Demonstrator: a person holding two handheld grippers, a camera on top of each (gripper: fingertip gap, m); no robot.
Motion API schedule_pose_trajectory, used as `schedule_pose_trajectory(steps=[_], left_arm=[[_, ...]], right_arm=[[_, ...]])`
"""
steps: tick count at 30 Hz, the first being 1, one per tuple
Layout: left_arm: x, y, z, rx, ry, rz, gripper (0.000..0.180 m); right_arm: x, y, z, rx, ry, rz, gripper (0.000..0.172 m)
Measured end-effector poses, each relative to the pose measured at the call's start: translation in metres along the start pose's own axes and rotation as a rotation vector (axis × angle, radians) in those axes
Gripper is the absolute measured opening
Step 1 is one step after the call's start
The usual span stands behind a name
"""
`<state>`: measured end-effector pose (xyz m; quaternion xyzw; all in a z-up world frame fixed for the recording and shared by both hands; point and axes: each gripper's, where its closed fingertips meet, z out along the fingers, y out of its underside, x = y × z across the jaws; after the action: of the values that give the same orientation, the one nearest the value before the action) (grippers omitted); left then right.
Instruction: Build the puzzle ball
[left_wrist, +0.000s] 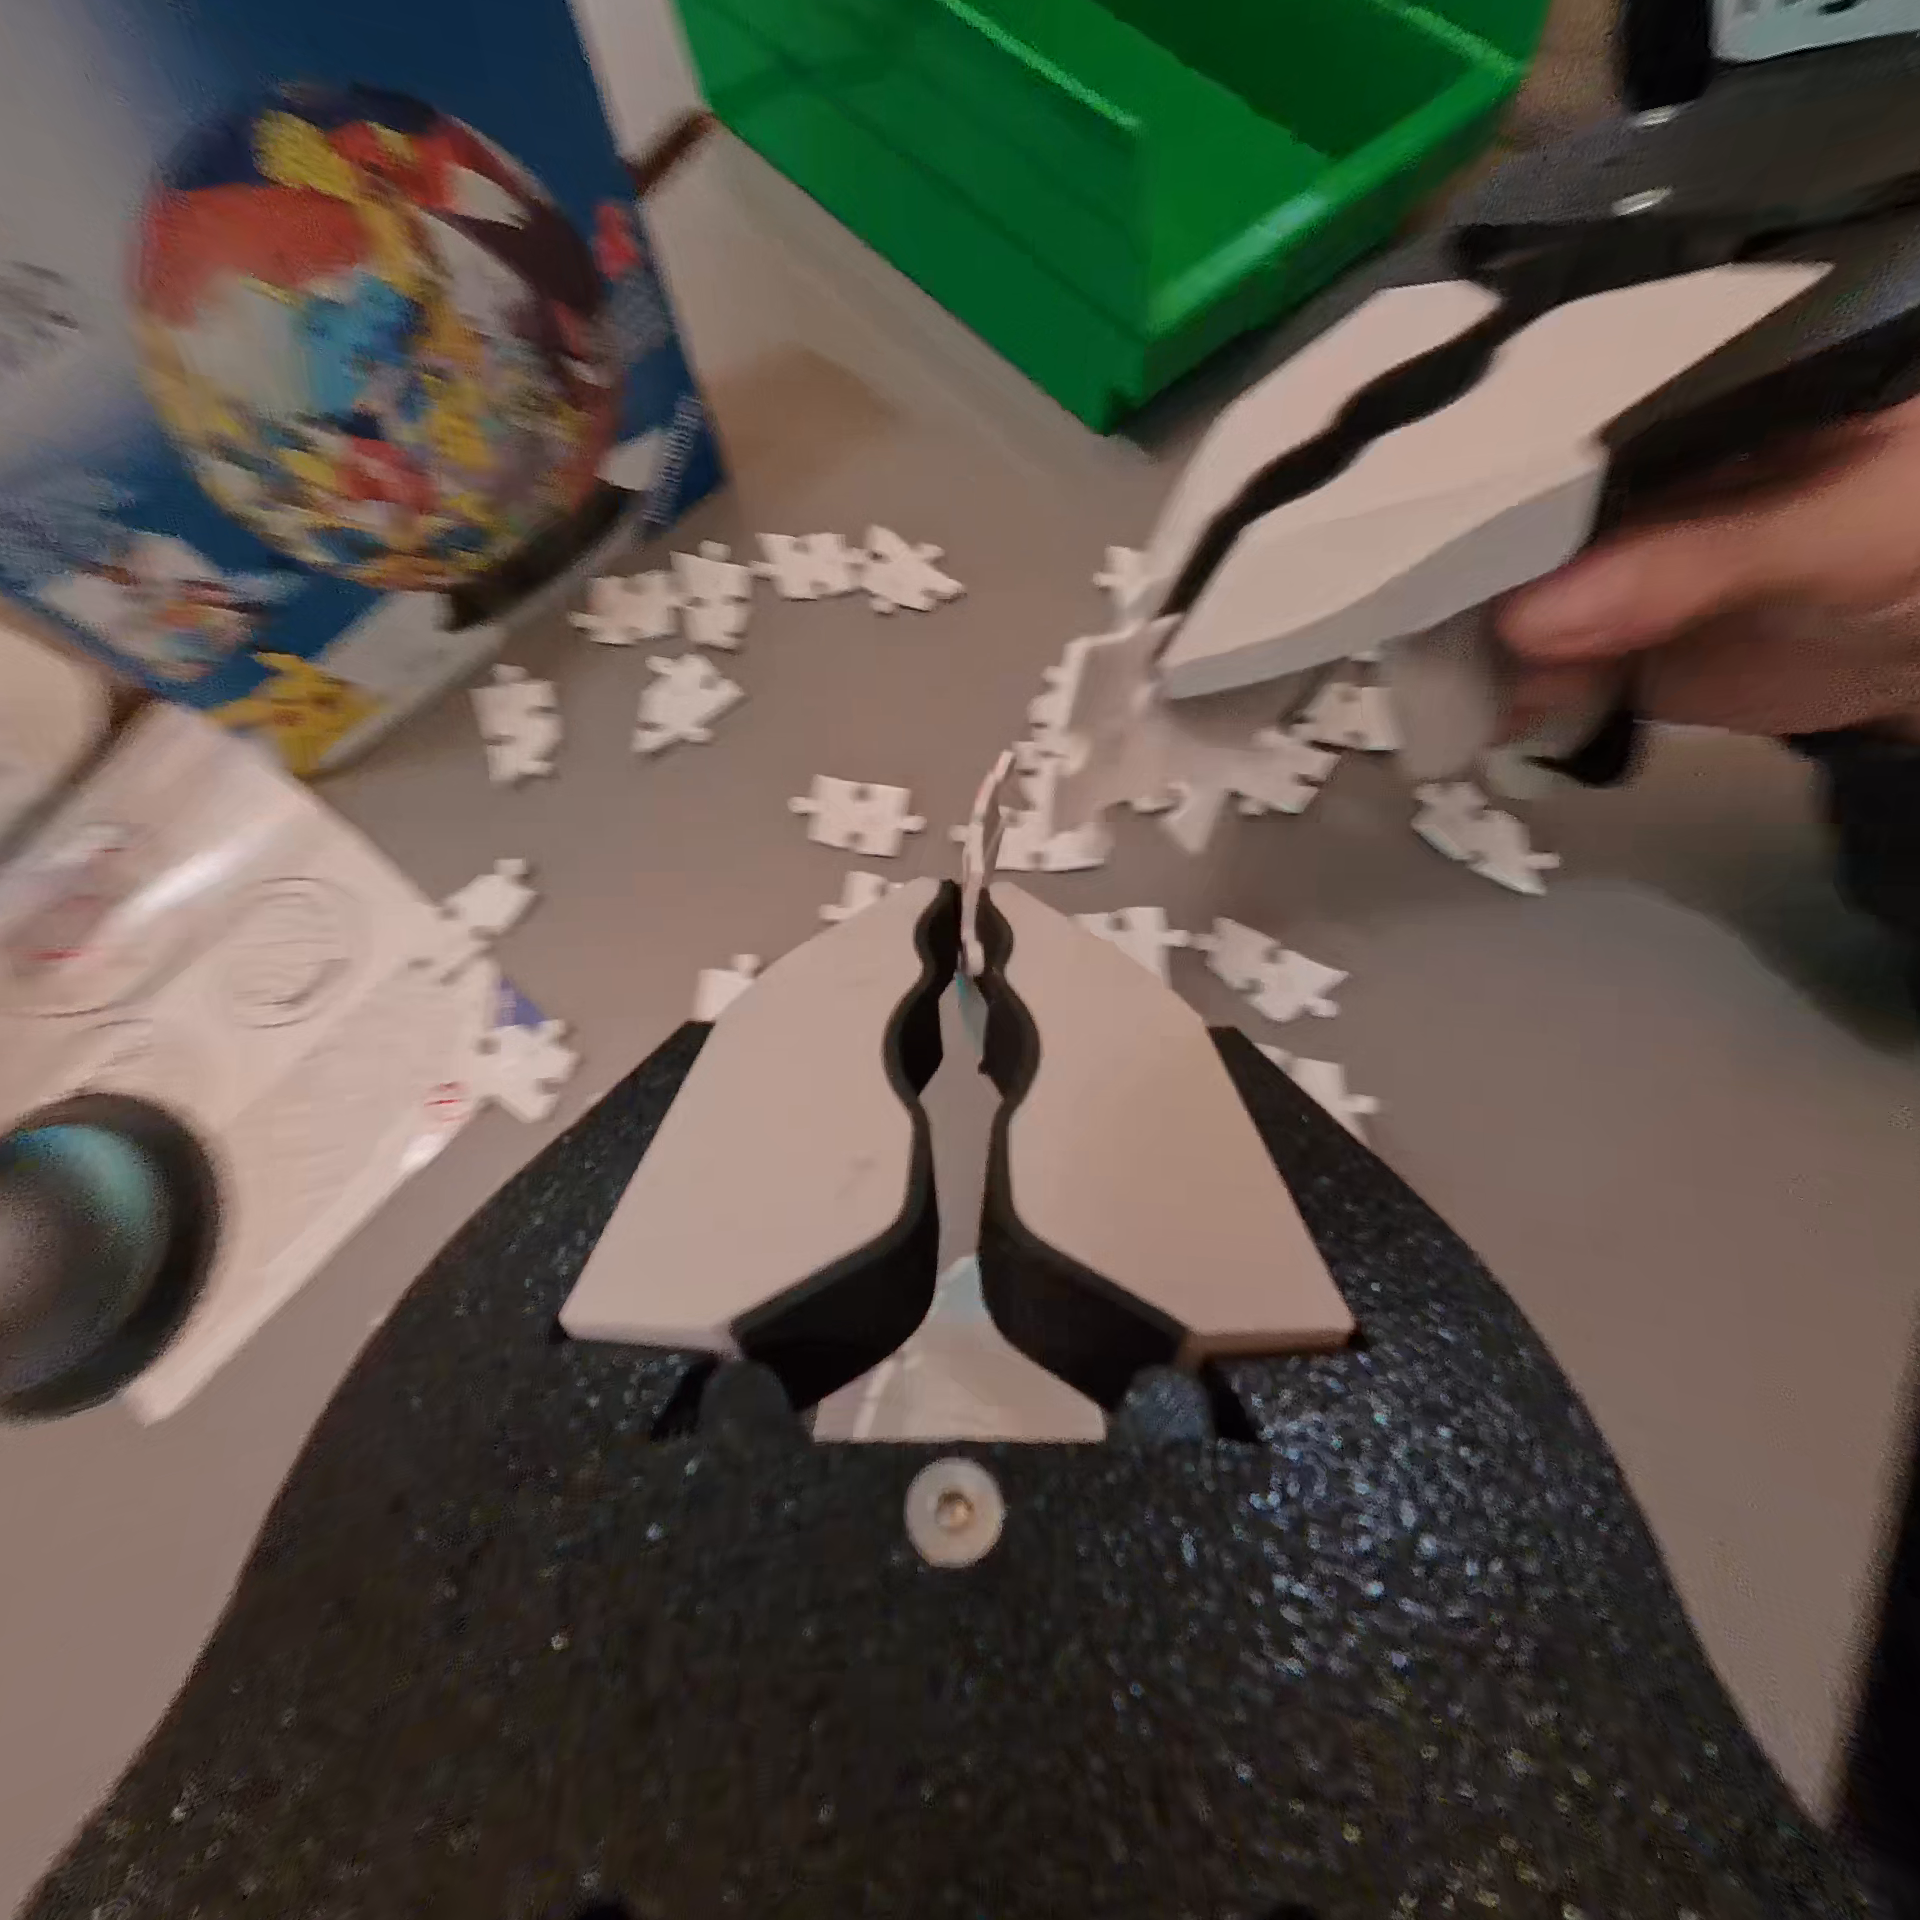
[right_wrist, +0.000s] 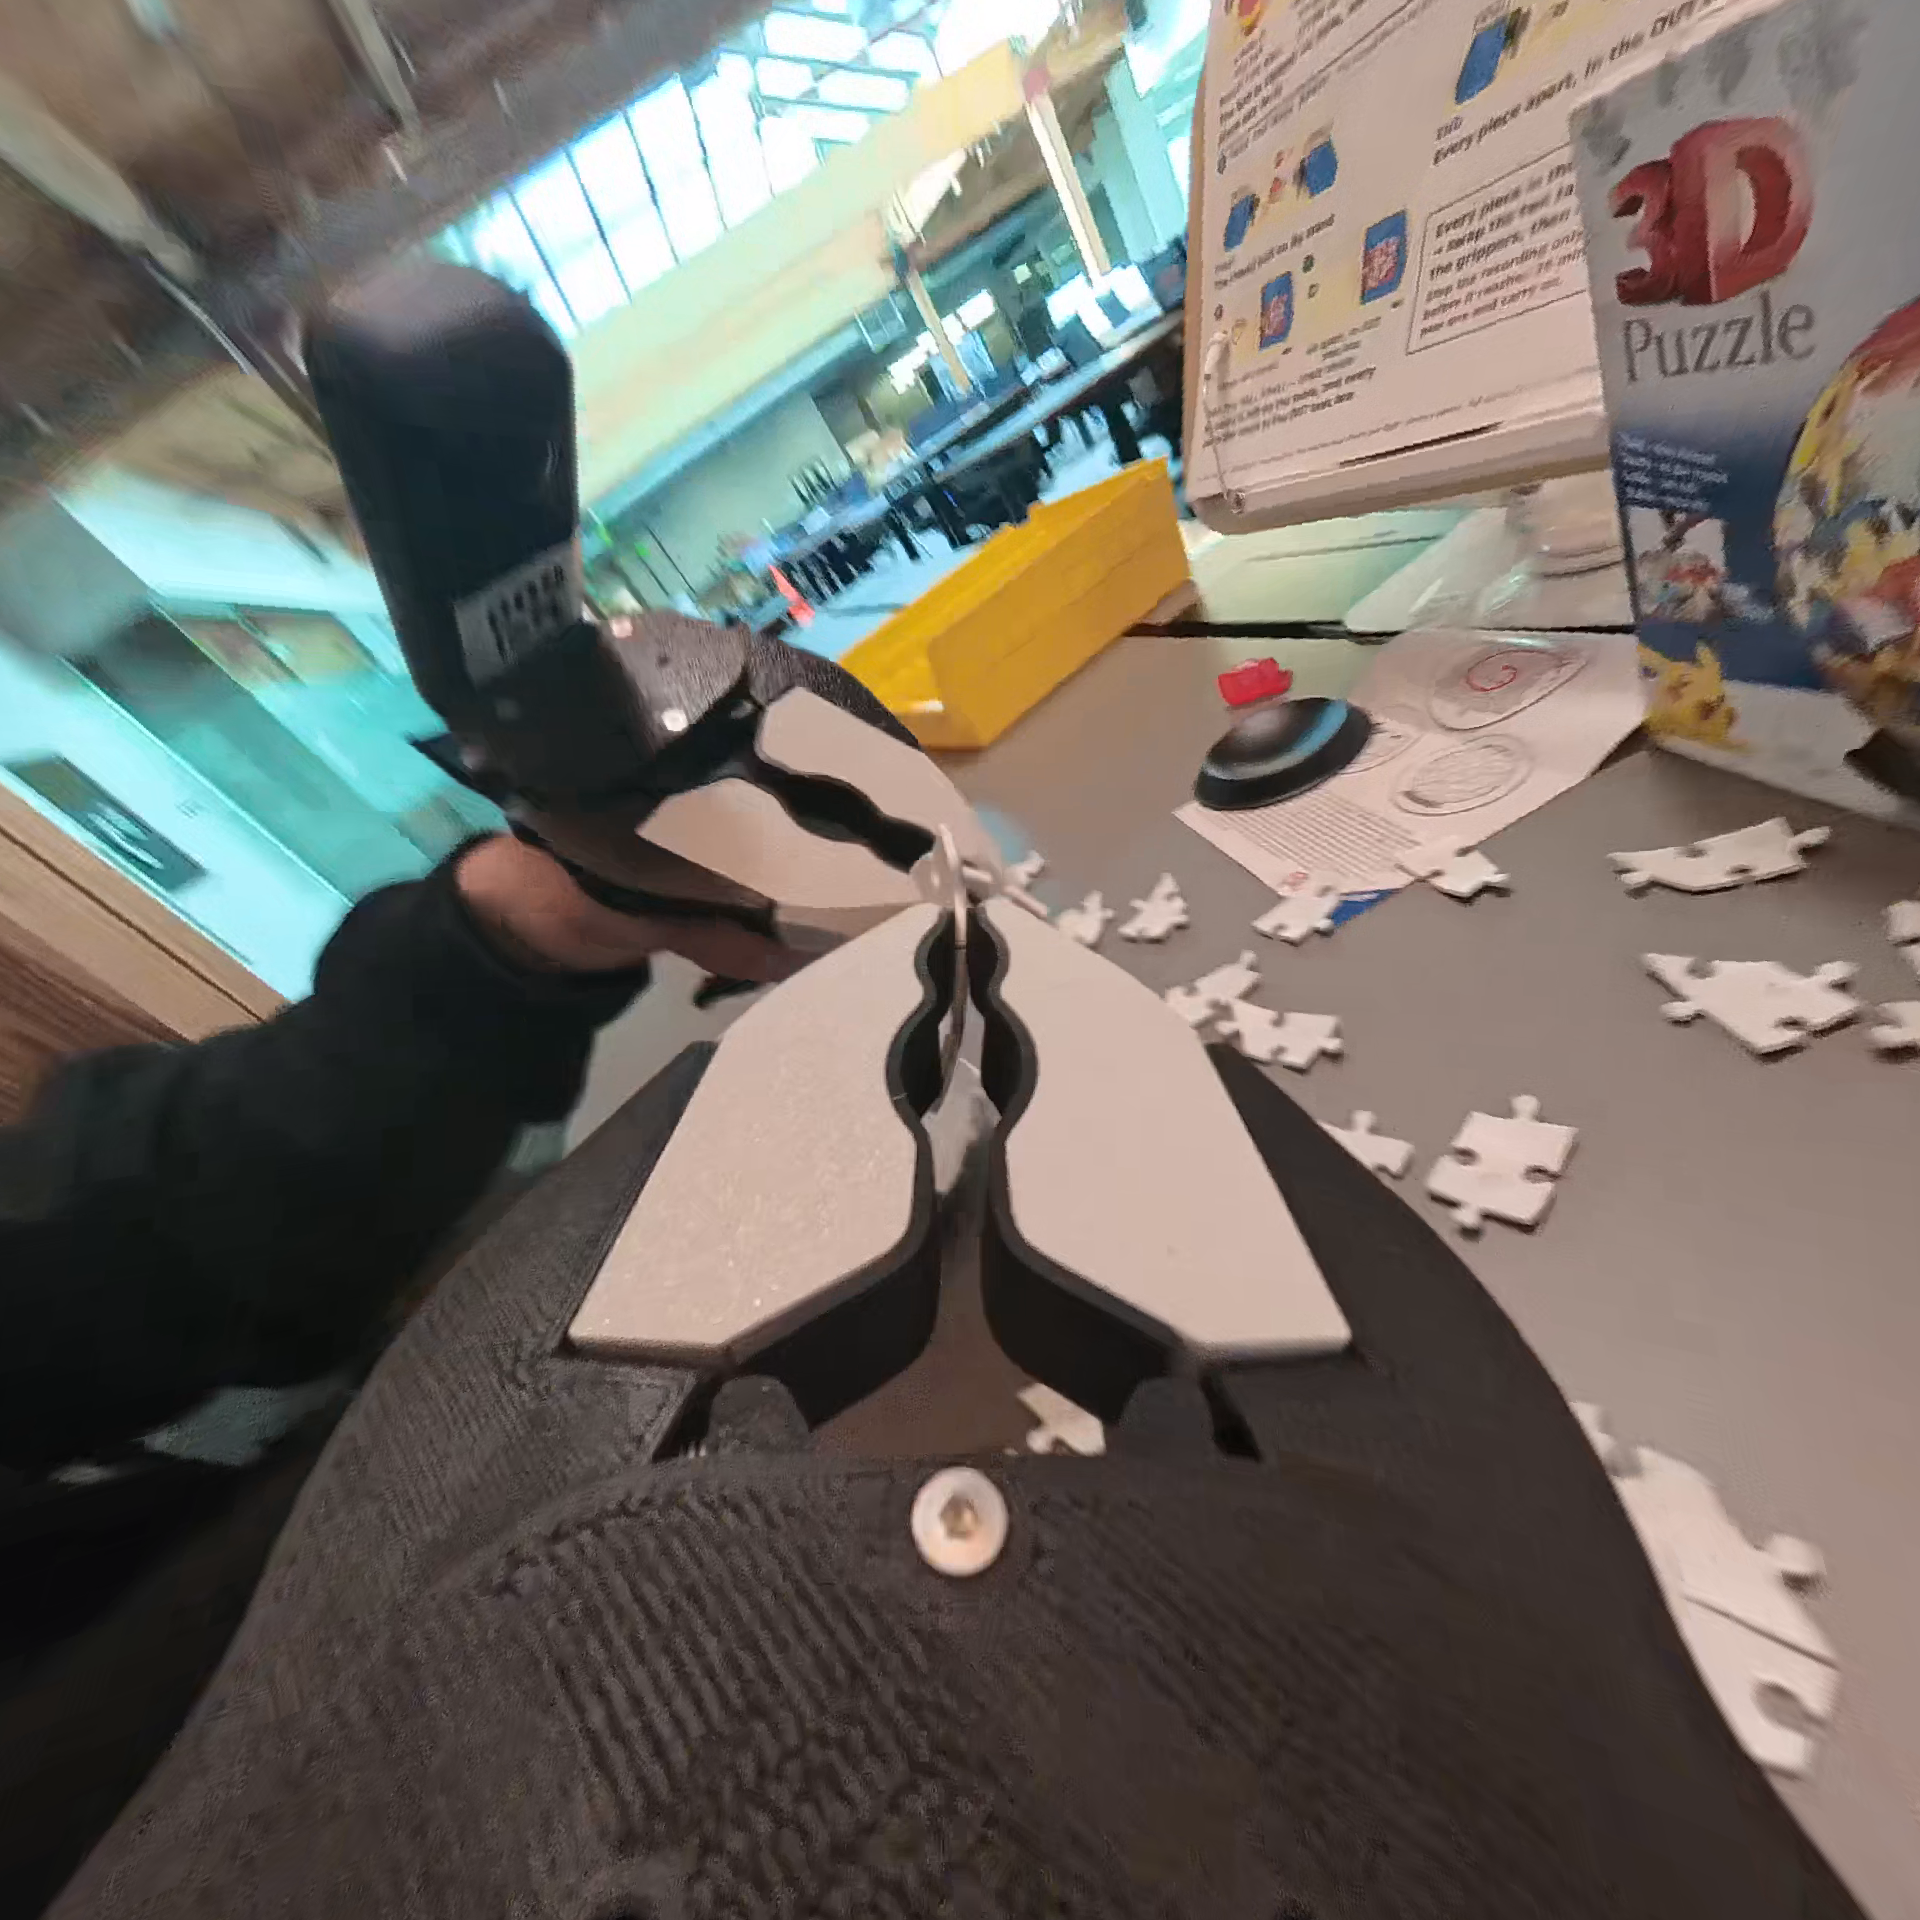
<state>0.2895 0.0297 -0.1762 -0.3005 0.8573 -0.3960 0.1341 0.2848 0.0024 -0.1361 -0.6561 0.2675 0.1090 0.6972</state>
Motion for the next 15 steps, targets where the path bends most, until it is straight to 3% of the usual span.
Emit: schedule_pose_trajectory(steps=[1,4,7,11,15], left_arm=[[-0.007,-0.001,-0.002,0.011,-0.049,0.03,0.002],[-0.001,-0.006,-0.007,0.056,-0.004,-0.001,0.002],[-0.012,0.003,-0.01,0.012,-0.045,-0.023,0.002],[-0.022,0.008,-0.025,0.029,-0.057,-0.094,0.002],[-0.024,0.016,-0.042,0.078,-0.005,-0.24,0.002]], right_arm=[[0.004,-0.002,-0.002,0.025,0.003,0.036,0.002],[0.012,0.002,-0.005,-0.008,0.038,-0.037,0.002],[0.02,0.007,-0.009,-0.052,0.093,-0.055,0.002],[0.043,0.06,-0.002,-0.341,0.196,-0.09,0.002],[0.042,0.086,0.02,-0.441,0.208,-0.098,0.002]])
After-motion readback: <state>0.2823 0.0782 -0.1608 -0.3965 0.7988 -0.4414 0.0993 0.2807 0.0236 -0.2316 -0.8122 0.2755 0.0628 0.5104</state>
